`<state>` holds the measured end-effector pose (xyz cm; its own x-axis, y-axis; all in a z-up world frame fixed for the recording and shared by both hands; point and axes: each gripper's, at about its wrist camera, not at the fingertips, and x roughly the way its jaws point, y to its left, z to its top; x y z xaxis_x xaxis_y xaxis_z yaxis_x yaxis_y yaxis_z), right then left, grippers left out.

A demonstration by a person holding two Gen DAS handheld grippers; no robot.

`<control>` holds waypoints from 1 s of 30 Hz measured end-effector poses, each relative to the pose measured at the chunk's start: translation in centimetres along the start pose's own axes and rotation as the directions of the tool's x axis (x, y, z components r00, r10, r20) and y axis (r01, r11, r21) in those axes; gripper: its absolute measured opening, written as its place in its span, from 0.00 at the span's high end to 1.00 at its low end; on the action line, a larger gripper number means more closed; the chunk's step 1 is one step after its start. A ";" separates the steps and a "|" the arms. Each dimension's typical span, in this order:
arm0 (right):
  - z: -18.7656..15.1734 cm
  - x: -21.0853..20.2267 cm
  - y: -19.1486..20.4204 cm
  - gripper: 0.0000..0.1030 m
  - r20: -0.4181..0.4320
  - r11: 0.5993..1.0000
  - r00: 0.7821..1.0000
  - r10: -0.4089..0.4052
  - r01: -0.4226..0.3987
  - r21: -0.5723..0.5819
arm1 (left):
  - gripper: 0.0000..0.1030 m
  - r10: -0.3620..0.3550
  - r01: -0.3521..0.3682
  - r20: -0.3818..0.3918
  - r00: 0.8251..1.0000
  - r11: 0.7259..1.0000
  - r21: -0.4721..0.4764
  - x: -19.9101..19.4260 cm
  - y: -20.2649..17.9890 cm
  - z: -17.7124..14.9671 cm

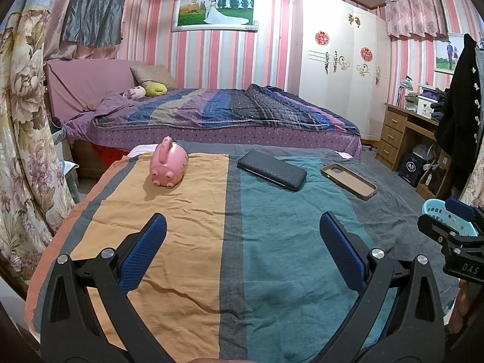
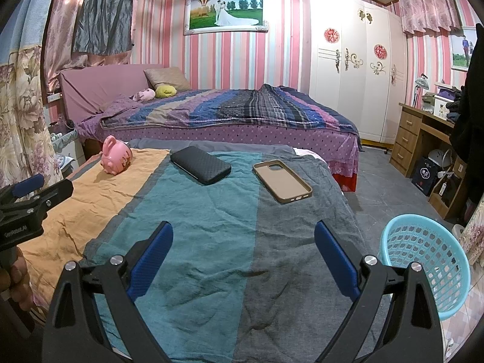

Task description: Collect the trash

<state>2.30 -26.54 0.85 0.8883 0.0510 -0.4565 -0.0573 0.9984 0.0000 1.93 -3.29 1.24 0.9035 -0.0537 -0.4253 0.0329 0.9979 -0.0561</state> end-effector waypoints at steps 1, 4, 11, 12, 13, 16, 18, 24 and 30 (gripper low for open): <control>0.0 0.0 0.0 0.10 0.001 1.000 1.000 0.000 0.000 0.000 | 0.05 0.001 -0.001 0.001 1.000 1.000 0.000 -0.1 0.0 0.0; 0.0 0.0 0.0 0.10 0.001 1.000 1.000 0.000 0.000 0.001 | 0.05 -0.001 0.000 0.002 1.000 1.000 0.007 -0.1 0.0 0.1; 0.0 0.1 0.0 0.10 0.001 1.000 1.000 -0.001 0.001 0.001 | 0.05 -0.001 0.001 0.002 1.000 1.000 0.007 -0.2 0.2 0.2; 0.0 0.1 0.0 0.10 0.000 1.000 1.000 0.000 0.000 0.001 | 0.05 -0.001 0.001 0.003 1.000 1.000 0.008 -0.3 0.3 0.2; 0.0 0.1 0.0 0.10 0.001 1.000 1.000 0.000 0.000 0.001 | 0.05 -0.001 0.001 0.002 1.000 1.000 0.007 -0.3 0.3 0.2; -0.1 0.1 0.0 0.10 0.000 1.000 1.000 0.000 0.000 -0.002 | 0.05 0.000 0.000 0.002 1.000 1.000 0.005 -0.2 0.3 0.2; -0.1 0.1 0.0 0.10 0.001 1.000 1.000 -0.001 0.001 -0.002 | 0.05 0.001 -0.001 0.001 1.000 1.000 0.003 -0.2 0.4 0.3; -0.1 0.1 0.0 0.10 0.000 1.000 1.000 0.000 0.000 -0.003 | 0.05 0.000 0.000 0.001 1.000 1.000 0.002 -0.1 0.5 0.3; -0.1 0.1 0.0 0.10 0.001 1.000 1.000 -0.001 0.001 -0.001 | 0.05 0.002 -0.002 0.001 1.000 1.000 0.003 -0.1 0.4 0.3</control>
<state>2.34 -26.53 0.74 0.8888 0.0503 -0.4555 -0.0570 0.9984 -0.0010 1.99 -2.89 1.55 0.9037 -0.0521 -0.4249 0.0328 0.9981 -0.0527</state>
